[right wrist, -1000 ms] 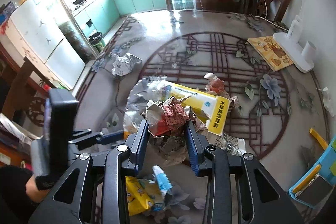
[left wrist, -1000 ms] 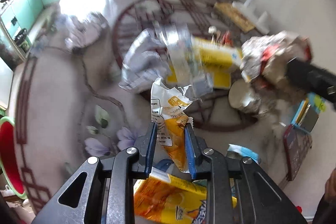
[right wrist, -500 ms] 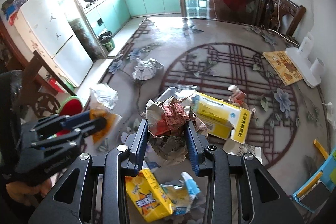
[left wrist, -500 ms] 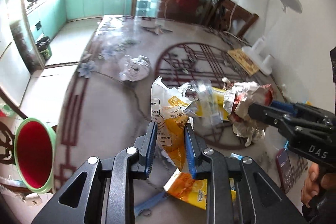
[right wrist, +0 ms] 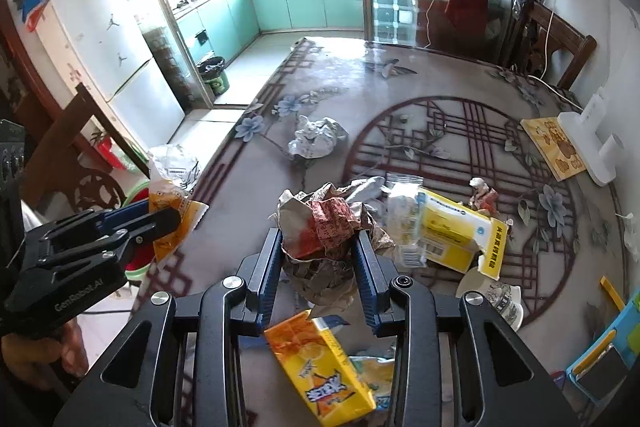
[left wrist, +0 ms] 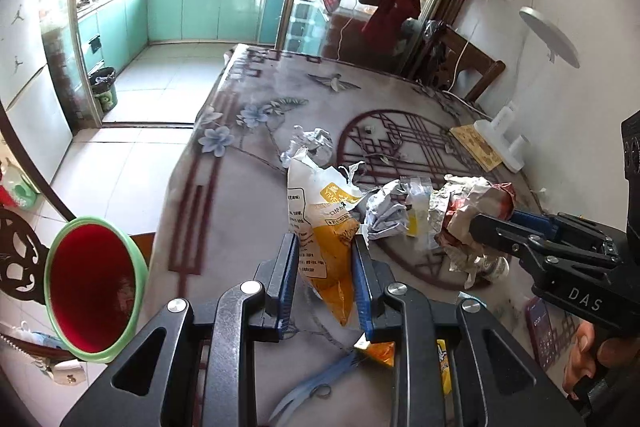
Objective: Collect trash
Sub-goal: 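Carry the crumpled paper and snack bag over the red bucket with both tools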
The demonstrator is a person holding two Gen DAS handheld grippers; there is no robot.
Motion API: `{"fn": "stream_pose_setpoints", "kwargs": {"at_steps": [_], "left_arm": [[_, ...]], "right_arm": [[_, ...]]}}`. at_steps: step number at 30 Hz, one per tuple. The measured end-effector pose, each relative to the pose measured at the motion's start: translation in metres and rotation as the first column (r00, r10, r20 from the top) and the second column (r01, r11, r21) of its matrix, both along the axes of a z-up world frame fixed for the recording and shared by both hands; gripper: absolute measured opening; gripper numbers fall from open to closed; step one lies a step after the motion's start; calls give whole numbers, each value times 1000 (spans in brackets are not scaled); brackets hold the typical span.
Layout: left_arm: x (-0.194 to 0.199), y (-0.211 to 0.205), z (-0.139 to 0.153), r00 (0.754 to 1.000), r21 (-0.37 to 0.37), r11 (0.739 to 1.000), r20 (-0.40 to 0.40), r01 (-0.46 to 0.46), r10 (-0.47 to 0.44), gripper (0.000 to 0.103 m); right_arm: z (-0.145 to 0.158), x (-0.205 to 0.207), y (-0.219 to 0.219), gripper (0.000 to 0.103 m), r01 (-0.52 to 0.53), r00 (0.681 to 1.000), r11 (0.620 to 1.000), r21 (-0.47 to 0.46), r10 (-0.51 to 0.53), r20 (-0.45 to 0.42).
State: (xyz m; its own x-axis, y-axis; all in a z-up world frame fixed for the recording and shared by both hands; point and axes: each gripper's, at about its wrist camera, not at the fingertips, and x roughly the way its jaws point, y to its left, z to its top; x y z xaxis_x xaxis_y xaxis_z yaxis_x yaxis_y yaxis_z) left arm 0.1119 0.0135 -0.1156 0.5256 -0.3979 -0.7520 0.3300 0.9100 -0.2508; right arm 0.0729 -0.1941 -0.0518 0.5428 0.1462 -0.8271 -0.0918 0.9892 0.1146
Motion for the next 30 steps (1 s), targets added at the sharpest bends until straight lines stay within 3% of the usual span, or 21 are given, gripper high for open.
{"fn": "stream_pose_setpoints", "kwargs": {"at_steps": [30], "left_arm": [[1, 122, 3, 989, -35, 988, -1, -151, 151, 23]], "right_arm": [[12, 15, 106, 35, -93, 995, 995, -32, 94, 36]]}}
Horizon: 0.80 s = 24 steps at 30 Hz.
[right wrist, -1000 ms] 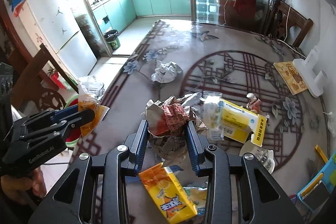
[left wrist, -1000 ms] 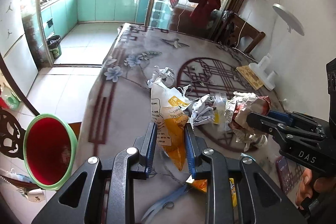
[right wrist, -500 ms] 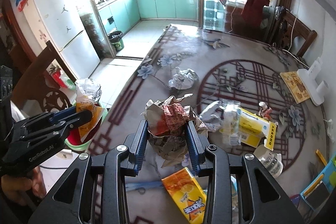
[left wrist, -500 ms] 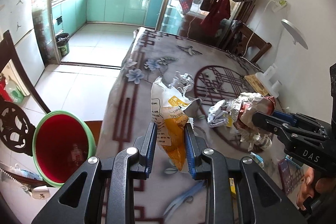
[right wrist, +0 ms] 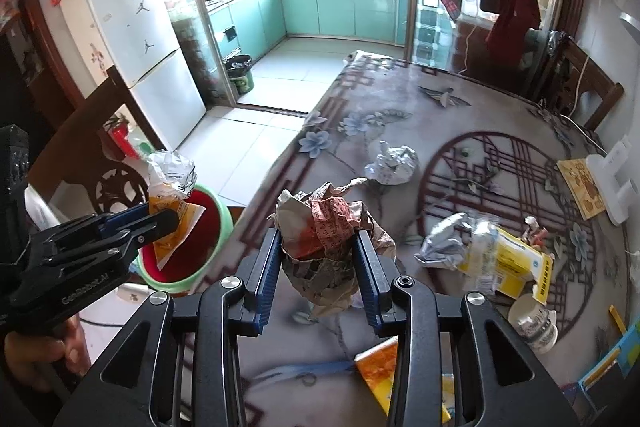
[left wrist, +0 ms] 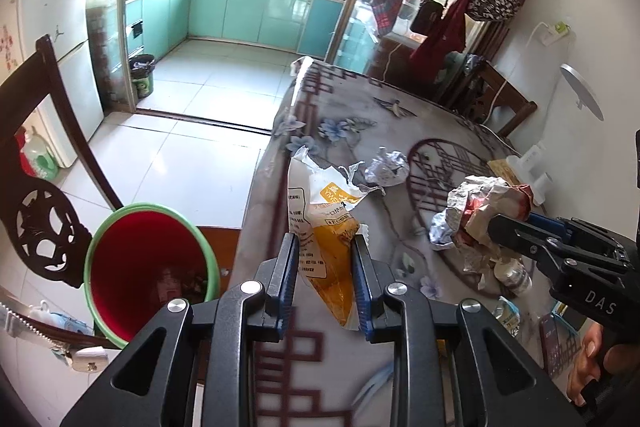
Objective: Collect trash
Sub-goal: 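Carry the crumpled paper and snack bag over the red bucket with both tools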
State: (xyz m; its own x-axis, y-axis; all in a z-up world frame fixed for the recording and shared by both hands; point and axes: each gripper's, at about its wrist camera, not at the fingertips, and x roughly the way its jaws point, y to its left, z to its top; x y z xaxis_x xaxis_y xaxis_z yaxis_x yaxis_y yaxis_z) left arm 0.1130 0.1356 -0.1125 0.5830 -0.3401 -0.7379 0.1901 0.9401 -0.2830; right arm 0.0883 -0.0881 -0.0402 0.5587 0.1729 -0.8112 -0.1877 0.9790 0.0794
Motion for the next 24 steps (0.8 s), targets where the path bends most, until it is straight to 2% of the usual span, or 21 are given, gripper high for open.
{"fn": "stream_pose_setpoints", "kwargs": {"at_steps": [24], "left_arm": [[9, 103, -20, 986, 10, 986, -35, -165, 166, 24]], "right_arm": [[-7, 22, 78, 35, -112, 994, 994, 5, 112, -10]]}}
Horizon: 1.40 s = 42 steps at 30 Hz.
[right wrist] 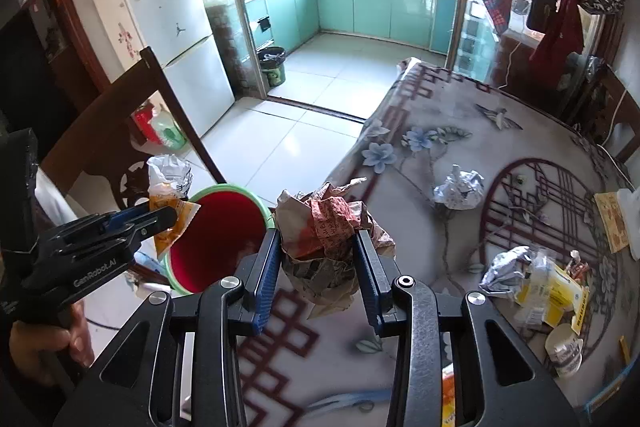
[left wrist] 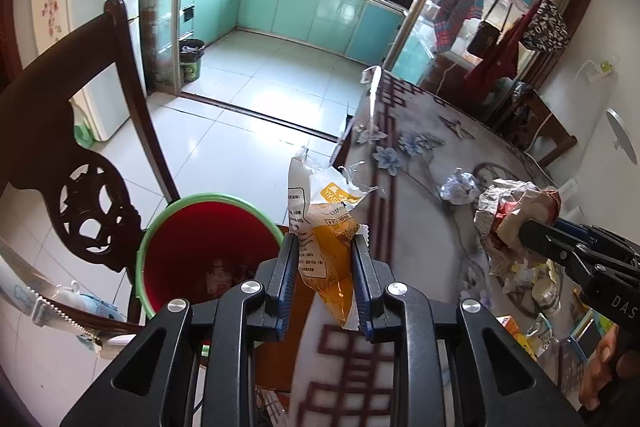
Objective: Collect trash
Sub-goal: 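Carry the crumpled paper and snack bag over the red bucket with both tools, then open both tools above the red bucket to drop the paper and bag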
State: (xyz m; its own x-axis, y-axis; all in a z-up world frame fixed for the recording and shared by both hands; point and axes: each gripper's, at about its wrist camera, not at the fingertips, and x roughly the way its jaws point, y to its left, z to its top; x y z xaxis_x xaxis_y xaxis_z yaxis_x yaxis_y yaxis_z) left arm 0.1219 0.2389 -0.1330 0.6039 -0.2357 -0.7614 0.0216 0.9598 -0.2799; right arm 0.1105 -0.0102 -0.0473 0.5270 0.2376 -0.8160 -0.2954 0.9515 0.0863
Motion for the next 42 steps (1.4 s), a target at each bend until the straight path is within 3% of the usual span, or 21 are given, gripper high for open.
{"fn": "stream_pose_setpoints", "kwargs": {"at_steps": [26, 37, 40, 42], "left_arm": [[-3, 69, -25, 992, 19, 993, -44, -118, 118, 24], [-4, 92, -40, 981, 46, 983, -79, -176, 179, 24], [-1, 97, -47, 976, 38, 981, -100, -189, 192, 35], [1, 101, -50, 972, 32, 978, -108, -208, 210, 59]], "right_arm": [[-7, 8, 67, 35, -117, 993, 993, 0, 117, -21], [-33, 17, 104, 38, -239, 967, 968, 74, 244, -78], [-40, 23, 112, 42, -257, 960, 961, 98, 266, -89], [-43, 29, 115, 53, -259, 959, 959, 113, 269, -90]]}}
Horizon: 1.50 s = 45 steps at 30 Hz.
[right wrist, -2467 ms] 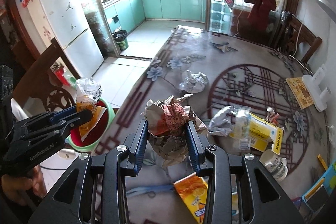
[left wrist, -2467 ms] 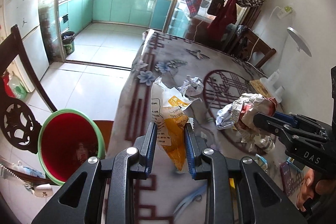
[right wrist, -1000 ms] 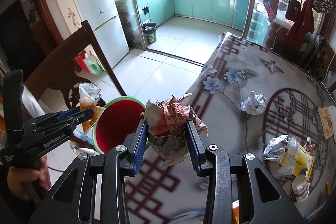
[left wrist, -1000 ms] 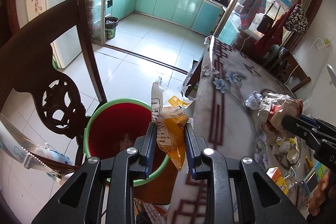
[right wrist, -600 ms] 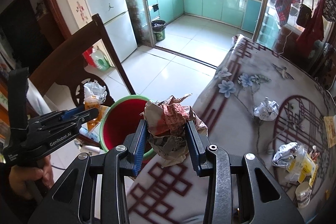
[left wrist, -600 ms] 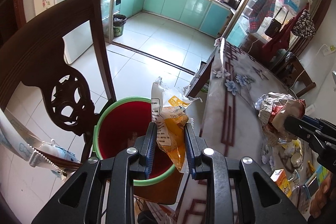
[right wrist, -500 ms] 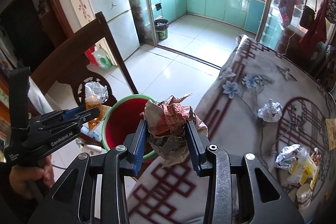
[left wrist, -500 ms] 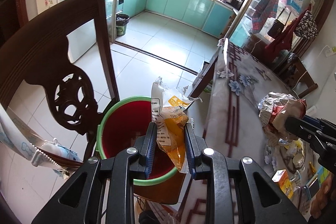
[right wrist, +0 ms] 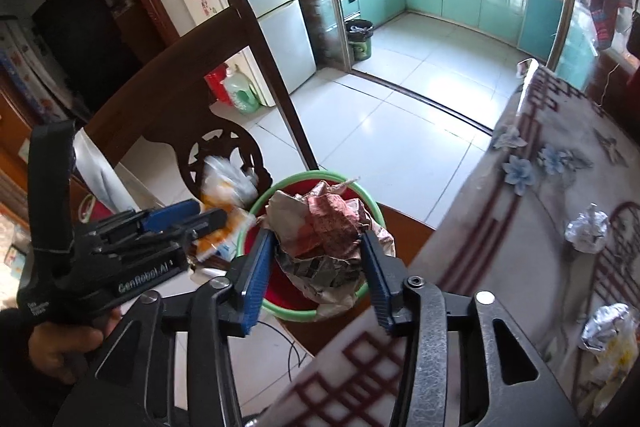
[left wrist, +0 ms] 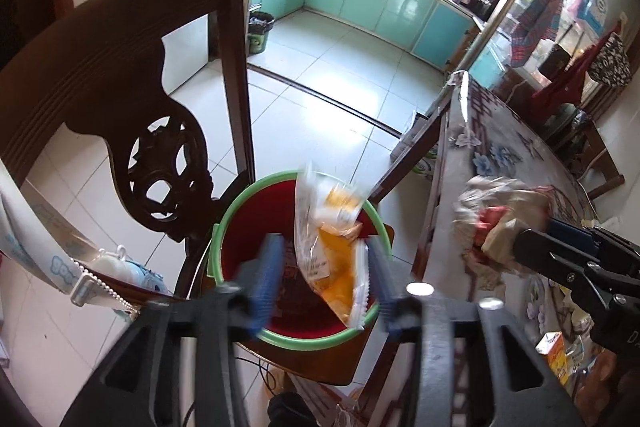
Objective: Collect trash
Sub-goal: 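Open both tools above the red bucket to drop the paper and bag, then grasp the blue-white wrapper with the right tool while the left tool grasps the yellow lemon tea carton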
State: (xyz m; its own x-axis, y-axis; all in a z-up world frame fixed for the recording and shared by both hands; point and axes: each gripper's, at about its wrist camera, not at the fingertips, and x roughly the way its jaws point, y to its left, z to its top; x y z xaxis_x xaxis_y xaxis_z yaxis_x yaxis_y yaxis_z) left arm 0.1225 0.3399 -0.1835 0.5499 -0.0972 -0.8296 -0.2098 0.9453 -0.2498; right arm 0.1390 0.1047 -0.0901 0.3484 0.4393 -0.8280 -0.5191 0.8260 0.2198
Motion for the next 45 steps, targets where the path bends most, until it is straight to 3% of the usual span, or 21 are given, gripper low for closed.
{"fn": "stream_pose_setpoints", "kwargs": {"at_steps": [1, 2, 8, 16, 19, 23, 28, 31, 33, 35, 37, 39, 41, 45], "left_arm": [[0, 2, -1, 1000, -9, 1000, 0, -12, 12, 64], [1, 4, -1, 1000, -25, 999, 5, -26, 26, 66], [3, -5, 0, 1000, -12, 1000, 6, -11, 11, 66], [16, -77, 6, 988, -8, 988, 13, 156, -156, 66], [18, -116, 9, 973, -34, 973, 13, 230, -230, 66], [13, -175, 13, 946, -88, 943, 1, 322, -323, 66], [-7, -262, 9, 891, -191, 879, -45, 437, -452, 66], [-22, -311, 0, 863, -232, 854, -97, 465, -496, 67], [-30, -340, -6, 846, -271, 842, -141, 467, -514, 67], [-39, -364, -12, 829, -287, 830, -168, 477, -534, 67], [-46, -381, -17, 817, -275, 830, -195, 486, -543, 67], [-51, -394, -24, 814, -276, 837, -226, 473, -535, 67], [-54, -399, -34, 819, -280, 852, -261, 442, -511, 67], [-60, -404, -49, 824, -298, 871, -310, 390, -475, 67]], "right_arm": [[0, 1, 1, 68, 5, 1000, 1000, 0, -5, 2], [1, 2, 0, 76, 20, 1000, 1000, 2, -20, 12], [14, -7, -23, 76, 77, 996, 997, 17, -77, 48], [0, -31, -110, 81, 246, 969, 967, -72, -246, 8], [-2, -42, -165, 81, 362, 931, 925, -112, -364, 2], [-2, -61, -254, 81, 539, 838, 825, -170, -546, 9], [-22, -87, -333, 82, 658, 727, 718, -225, -684, -55], [-42, -100, -359, 82, 667, 701, 700, -257, -706, -104], [-55, -105, -367, 82, 648, 707, 718, -255, -691, -150], [-68, -107, -372, 75, 616, 724, 747, -249, -662, -195], [-75, -108, -374, 43, 584, 745, 776, -237, -629, -222], [-79, -108, -377, 23, 556, 765, 801, -222, -598, -241], [-78, -108, -379, 16, 532, 788, 822, -203, -568, -237], [-64, -107, -393, 13, 525, 814, 833, -174, -551, -183]]}}
